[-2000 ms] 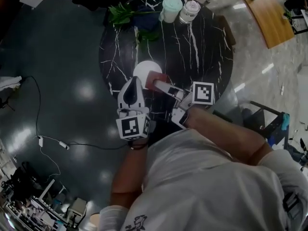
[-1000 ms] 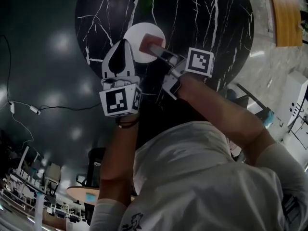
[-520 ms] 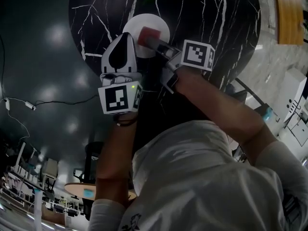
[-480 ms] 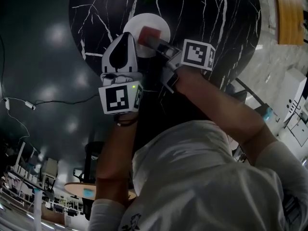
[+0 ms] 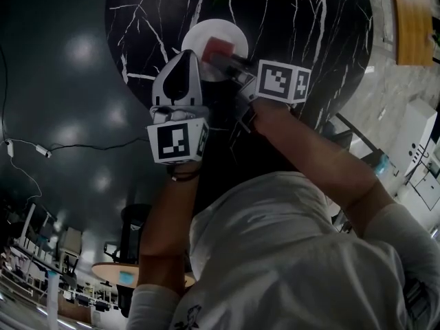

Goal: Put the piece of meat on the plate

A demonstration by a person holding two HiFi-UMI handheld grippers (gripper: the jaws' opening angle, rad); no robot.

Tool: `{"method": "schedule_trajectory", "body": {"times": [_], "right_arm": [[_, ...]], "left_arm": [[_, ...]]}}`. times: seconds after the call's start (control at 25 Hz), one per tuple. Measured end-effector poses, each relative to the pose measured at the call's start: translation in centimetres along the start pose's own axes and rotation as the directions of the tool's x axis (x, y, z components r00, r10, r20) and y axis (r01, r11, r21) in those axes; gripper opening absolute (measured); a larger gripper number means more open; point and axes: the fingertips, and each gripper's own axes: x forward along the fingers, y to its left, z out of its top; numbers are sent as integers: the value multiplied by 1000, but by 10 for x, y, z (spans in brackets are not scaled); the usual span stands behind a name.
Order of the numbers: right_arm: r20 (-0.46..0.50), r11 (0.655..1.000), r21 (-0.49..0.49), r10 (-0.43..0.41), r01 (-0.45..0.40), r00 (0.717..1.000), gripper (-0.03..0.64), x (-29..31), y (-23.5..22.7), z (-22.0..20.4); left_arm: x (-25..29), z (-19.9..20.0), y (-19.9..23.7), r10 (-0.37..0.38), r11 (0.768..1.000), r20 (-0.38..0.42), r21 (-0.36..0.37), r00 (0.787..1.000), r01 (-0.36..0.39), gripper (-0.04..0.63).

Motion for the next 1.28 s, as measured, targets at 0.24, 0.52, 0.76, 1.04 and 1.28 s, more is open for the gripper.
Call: {"method": "schedule_trajectory", "body": {"times": [0.24, 0.52, 0.76, 1.04, 1.28], "right_arm": [[12, 982, -171, -78, 79, 997, 118, -5, -6, 13], [41, 953, -257, -154, 159, 987, 138, -12, -11, 15], [82, 834, -505, -209, 222, 974, 137, -29, -2, 29], [115, 712, -684, -103, 154, 988, 44, -70, 73, 13], [204, 557, -820, 71, 131, 976, 3, -125, 172, 12]], "left_arm": [[-9, 5, 4, -16, 1000, 11, 10, 1000, 16, 6], [-25, 5, 6, -40, 999, 6, 7, 999, 40, 6], [-37, 14, 4, -84, 996, 15, 41, 996, 83, 6], [-72, 51, -16, -119, 990, 27, 83, 993, 116, 6], [-102, 121, -53, -189, 975, 76, 132, 979, 178, 6]]}}
